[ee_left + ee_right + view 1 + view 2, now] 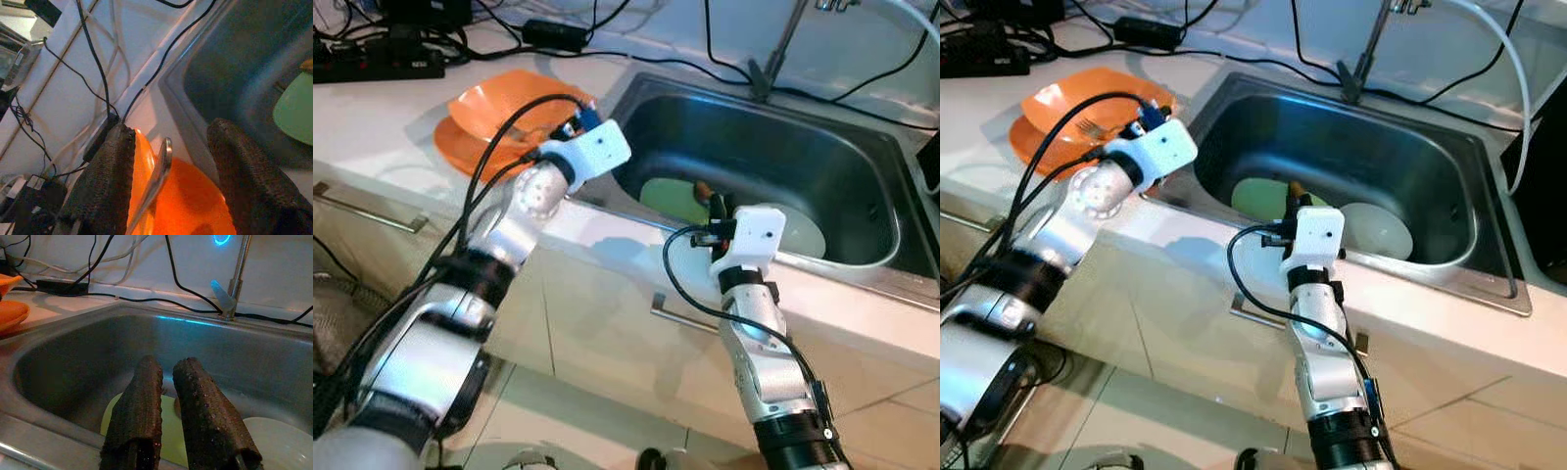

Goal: Kitchen organization

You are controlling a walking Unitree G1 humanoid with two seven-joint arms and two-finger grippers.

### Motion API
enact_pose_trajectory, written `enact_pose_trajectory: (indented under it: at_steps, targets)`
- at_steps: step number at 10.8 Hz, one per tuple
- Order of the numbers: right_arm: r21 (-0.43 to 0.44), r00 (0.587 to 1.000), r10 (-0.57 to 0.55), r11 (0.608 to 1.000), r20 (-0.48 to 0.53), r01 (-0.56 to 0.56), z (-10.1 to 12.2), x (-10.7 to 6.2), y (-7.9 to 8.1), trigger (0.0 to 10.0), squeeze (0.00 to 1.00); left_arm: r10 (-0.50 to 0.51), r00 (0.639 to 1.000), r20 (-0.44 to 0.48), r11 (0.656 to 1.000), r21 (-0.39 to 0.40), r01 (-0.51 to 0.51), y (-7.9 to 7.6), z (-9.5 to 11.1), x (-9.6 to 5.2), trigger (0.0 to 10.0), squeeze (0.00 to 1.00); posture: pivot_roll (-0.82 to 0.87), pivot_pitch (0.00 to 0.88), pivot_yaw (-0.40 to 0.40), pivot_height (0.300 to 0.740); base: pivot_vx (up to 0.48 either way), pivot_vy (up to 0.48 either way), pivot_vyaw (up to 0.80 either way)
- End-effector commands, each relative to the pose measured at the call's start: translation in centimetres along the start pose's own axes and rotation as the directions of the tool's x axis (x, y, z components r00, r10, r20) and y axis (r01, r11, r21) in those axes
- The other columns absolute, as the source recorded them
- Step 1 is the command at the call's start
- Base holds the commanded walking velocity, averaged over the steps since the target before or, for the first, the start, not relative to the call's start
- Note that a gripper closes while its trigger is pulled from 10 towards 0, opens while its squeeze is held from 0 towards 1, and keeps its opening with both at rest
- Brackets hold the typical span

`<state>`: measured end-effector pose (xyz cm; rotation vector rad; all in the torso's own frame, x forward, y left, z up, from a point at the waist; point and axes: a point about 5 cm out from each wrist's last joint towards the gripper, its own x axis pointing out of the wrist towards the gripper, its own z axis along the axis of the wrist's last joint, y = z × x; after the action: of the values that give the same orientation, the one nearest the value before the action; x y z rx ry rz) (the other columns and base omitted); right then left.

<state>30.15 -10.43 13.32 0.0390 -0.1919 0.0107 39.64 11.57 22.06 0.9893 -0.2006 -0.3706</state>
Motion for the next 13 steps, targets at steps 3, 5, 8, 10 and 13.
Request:
enact_pose_trajectory:
  at_steps: [3,5,8,10,13]
  targets:
    - [-0.012,0.999,-0.027,1.0,-0.047,0.026,-0.99,-0.5,-0.47,10.0,0.0,0.029,1.0,0.005,0.998,0.061,-0.03,0.4,0.99,1.01,7.3,0.0,-0.01,0.089,-0.077,0.74,0.0,0.0,0.0]
    - [-0.012,0.998,-0.028,1.0,-0.05,0.027,-1.07,-0.55,-0.51,10.0,0.0,0.035,0.999,0.003,0.997,0.062,-0.036,0.44,0.88,1.07,0.0,0.0,-0.01,0.089,-0.078,0.74,0.0,0.0,0.0]
    - [-0.012,0.998,-0.029,1.0,-0.054,0.028,-1.11,-0.56,-0.52,10.0,0.0,0.041,0.999,0.001,0.996,0.074,-0.041,0.54,0.85,1.16,0.0,0.0,0.0,0.092,-0.08,0.74,0.0,0.0,0.0]
    - [-0.011,0.998,-0.029,1.0,-0.055,0.028,-1.14,-0.57,-0.56,10.0,0.0,0.046,0.999,0.003,0.995,0.084,-0.047,0.59,0.83,1.16,0.0,0.0,0.0,0.093,-0.084,0.74,0.0,0.0,0.0]
    - [-0.012,0.998,-0.027,1.0,-0.056,0.026,-1.17,-0.52,-0.54,10.0,0.0,0.055,0.998,0.006,0.993,0.104,-0.056,0.83,0.8,1.14,0.0,0.0,0.0,0.092,-0.085,0.74,0.0,0.0,0.0]
